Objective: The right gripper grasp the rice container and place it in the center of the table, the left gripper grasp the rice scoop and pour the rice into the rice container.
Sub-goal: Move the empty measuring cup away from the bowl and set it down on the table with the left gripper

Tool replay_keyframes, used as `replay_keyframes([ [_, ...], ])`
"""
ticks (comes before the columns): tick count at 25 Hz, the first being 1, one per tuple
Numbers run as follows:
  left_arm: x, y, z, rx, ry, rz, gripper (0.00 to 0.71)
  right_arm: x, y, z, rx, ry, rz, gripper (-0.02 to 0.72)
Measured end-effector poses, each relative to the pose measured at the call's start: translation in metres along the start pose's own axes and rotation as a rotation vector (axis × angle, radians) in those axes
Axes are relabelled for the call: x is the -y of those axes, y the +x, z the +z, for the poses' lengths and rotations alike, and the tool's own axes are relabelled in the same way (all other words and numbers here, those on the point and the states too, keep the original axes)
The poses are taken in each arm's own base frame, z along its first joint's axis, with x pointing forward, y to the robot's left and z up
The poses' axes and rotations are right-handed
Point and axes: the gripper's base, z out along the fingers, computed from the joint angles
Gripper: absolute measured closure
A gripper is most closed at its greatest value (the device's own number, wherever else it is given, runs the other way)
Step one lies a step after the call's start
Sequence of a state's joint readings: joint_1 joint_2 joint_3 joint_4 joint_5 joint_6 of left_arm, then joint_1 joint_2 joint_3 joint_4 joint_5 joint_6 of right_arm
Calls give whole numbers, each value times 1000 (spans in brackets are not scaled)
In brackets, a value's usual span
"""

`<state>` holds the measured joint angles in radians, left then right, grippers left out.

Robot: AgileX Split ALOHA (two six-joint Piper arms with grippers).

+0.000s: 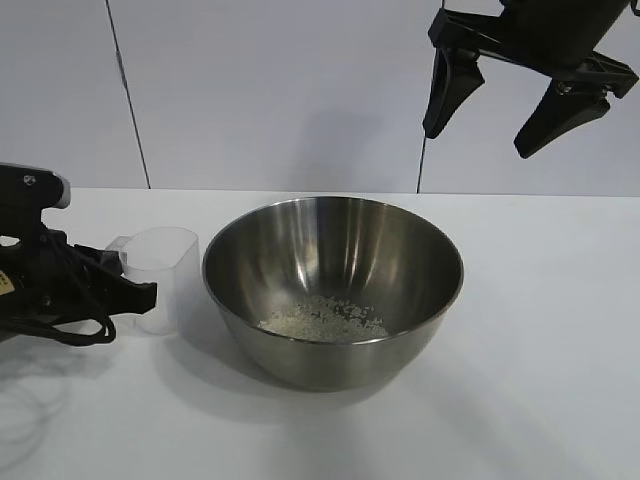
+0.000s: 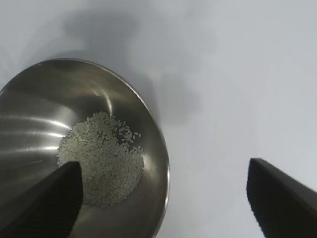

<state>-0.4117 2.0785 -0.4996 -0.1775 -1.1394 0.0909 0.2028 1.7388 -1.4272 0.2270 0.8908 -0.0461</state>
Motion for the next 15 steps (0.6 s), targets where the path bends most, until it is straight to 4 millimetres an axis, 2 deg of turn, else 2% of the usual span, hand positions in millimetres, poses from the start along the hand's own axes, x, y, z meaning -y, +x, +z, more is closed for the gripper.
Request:
replay_keyframes([
  [3, 0, 0, 0, 1, 0, 0, 572, 0, 0, 0, 0, 0, 0, 81],
  [6, 0, 0, 0, 1, 0, 0, 364, 0, 0, 0, 0, 0, 0, 81],
  [9, 0, 0, 0, 3, 0, -1, 228, 0, 0, 0, 0, 0, 0, 81],
  [12, -1, 0, -3, 2, -1, -1, 186, 0, 0, 0, 0, 0, 0, 81],
  [15, -2, -2, -12, 2, -1, -1, 177, 0, 0, 0, 0, 0, 0, 81],
])
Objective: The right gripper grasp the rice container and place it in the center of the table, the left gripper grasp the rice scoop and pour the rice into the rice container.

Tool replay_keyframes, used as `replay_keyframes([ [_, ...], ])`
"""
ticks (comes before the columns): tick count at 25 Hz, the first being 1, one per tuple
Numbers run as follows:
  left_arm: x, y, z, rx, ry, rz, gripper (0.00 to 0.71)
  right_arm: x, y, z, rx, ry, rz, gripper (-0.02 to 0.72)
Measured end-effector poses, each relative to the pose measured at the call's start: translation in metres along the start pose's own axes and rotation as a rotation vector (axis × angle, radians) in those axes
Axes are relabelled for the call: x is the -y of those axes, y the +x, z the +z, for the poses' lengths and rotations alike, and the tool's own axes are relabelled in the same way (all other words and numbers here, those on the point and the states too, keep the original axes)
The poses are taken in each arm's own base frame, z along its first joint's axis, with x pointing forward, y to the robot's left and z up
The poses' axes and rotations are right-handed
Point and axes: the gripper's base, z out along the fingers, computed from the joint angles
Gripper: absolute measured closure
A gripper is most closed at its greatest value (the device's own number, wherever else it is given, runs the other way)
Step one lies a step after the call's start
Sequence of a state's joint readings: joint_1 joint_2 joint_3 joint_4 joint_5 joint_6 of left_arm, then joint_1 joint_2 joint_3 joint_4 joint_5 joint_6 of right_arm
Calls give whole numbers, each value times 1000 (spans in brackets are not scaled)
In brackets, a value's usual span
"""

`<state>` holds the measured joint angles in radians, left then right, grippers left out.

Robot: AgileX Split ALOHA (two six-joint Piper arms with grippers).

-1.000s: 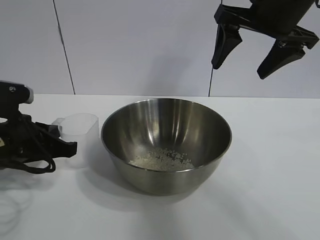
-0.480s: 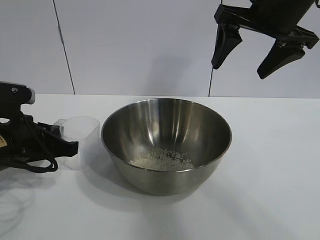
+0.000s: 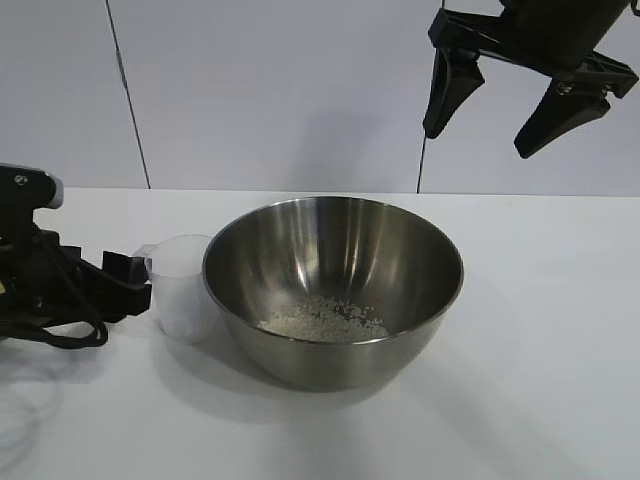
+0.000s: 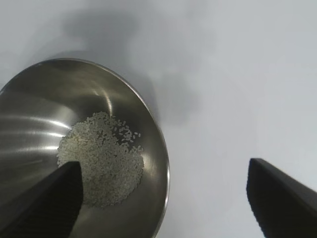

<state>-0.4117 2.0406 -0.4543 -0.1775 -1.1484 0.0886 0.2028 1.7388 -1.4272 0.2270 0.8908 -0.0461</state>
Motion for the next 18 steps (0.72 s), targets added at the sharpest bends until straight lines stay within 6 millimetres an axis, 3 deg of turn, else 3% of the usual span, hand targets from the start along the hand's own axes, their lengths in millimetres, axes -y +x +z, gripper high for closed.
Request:
replay_keyframes([
  [10, -6, 9, -35, -65, -5, -3, 170, 0, 0, 0, 0, 0, 0, 81],
  [18, -14, -47, -76, 12, 1, -125, 61, 0, 0, 0, 0, 0, 0, 81],
])
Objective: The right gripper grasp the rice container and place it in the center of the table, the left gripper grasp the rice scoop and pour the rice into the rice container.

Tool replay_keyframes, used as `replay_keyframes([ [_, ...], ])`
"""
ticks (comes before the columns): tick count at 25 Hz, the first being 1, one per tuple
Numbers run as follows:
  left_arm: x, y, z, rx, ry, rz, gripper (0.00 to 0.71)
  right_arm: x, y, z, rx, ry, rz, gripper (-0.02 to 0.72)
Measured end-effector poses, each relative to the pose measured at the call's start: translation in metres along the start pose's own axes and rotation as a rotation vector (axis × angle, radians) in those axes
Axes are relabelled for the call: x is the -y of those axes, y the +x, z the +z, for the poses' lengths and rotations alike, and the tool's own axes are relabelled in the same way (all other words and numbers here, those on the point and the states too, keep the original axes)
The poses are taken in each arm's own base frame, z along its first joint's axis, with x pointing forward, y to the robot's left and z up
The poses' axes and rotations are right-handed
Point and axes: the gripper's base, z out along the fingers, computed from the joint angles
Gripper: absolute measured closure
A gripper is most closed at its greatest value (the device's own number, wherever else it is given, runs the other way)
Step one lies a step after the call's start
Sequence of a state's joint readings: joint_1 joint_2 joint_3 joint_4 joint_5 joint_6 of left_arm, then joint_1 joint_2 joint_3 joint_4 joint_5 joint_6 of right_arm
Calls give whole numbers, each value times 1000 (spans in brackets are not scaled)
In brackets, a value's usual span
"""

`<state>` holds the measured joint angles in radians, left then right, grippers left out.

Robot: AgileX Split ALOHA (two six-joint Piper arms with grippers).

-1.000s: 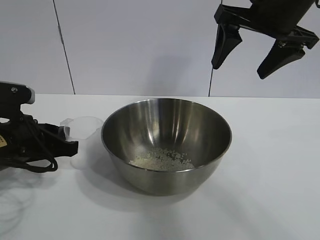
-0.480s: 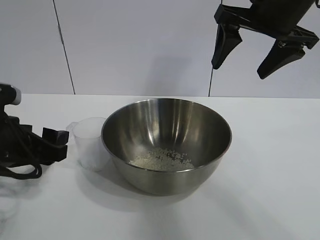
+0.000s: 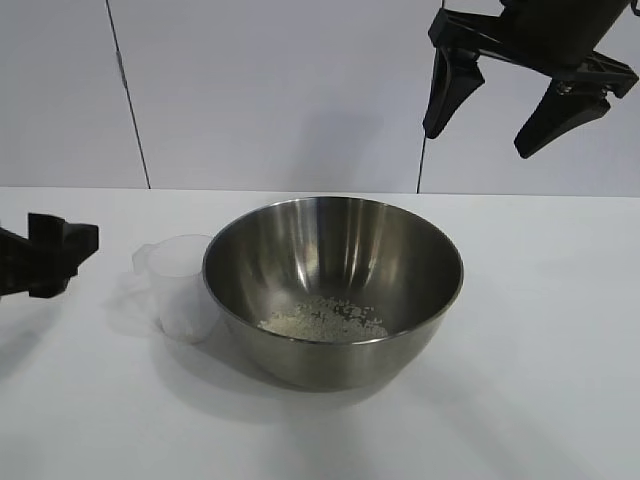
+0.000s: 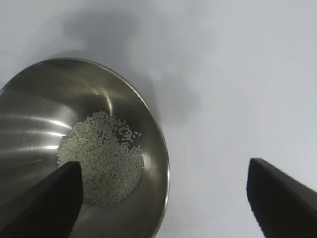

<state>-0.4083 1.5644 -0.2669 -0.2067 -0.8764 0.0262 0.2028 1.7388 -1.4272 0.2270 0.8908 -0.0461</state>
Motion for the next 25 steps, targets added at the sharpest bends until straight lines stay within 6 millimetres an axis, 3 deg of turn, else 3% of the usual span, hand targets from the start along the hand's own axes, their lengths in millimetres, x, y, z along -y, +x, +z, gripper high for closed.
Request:
replay_keyframes([
  [5, 12, -47, -21, -220, 75, -152, 53, 0, 0, 0, -4, 0, 0, 80],
  [9, 24, -106, -34, -420, 131, -67, 29, 0, 1, 0, -7, 0, 0, 73],
  [15, 35, -178, -39, -496, 161, -55, 18, 0, 4, 0, -43, -2, 18, 49],
  [19, 46, -195, -23, -633, 208, -96, 17, -1, 7, 0, -79, -9, 25, 43],
  [25, 63, -188, 19, -760, 298, -146, 17, -5, 8, -8, -69, -40, 41, 42],
])
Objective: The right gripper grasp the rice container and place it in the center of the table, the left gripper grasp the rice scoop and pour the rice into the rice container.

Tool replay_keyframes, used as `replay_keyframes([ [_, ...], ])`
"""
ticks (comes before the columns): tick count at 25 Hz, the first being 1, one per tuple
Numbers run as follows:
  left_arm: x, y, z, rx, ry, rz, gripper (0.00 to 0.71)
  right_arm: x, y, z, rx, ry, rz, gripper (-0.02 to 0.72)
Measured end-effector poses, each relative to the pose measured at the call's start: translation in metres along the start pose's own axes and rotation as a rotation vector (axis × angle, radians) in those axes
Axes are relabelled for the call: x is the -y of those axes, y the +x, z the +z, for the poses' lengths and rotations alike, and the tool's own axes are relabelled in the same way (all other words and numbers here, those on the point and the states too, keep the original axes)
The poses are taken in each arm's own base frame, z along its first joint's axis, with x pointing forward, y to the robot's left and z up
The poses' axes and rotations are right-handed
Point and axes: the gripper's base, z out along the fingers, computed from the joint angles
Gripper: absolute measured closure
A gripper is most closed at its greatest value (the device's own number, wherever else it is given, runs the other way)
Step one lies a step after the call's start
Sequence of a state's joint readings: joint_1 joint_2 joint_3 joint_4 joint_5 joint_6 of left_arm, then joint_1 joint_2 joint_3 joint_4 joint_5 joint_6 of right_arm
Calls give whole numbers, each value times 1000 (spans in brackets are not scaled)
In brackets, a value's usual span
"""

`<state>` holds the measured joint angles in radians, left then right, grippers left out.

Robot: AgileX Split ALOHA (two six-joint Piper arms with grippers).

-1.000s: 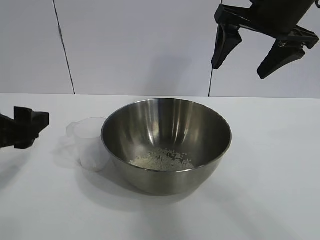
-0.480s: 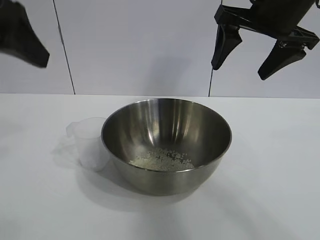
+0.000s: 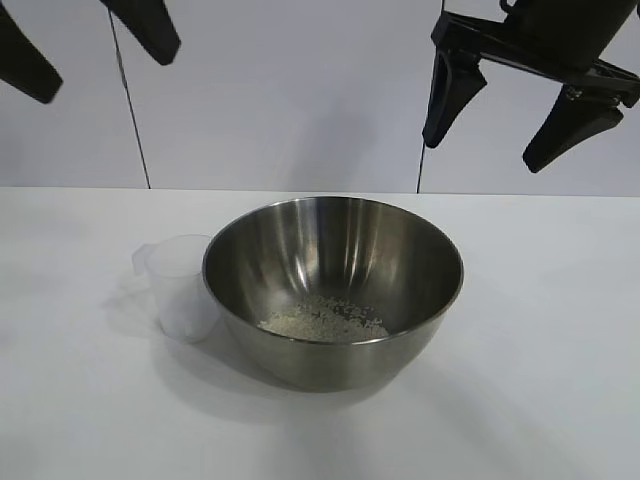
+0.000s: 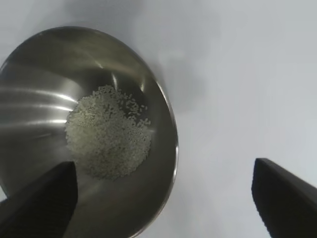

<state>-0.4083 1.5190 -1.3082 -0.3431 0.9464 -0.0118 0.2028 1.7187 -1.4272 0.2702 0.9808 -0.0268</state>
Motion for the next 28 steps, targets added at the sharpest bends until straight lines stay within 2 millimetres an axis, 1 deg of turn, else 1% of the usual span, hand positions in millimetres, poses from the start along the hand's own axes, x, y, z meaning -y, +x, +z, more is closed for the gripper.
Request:
replay_keyframes([
  [5, -7, -3, 39, -96, 15, -45, 16, -3, -1, -4, 15, -29, 17, 42],
  [7, -9, -3, 45, -112, 15, -53, 16, -4, -1, -4, 16, -33, 19, 42],
  [28, -8, -8, 47, -62, 24, -57, 16, -4, -2, -4, 26, -34, 21, 42],
])
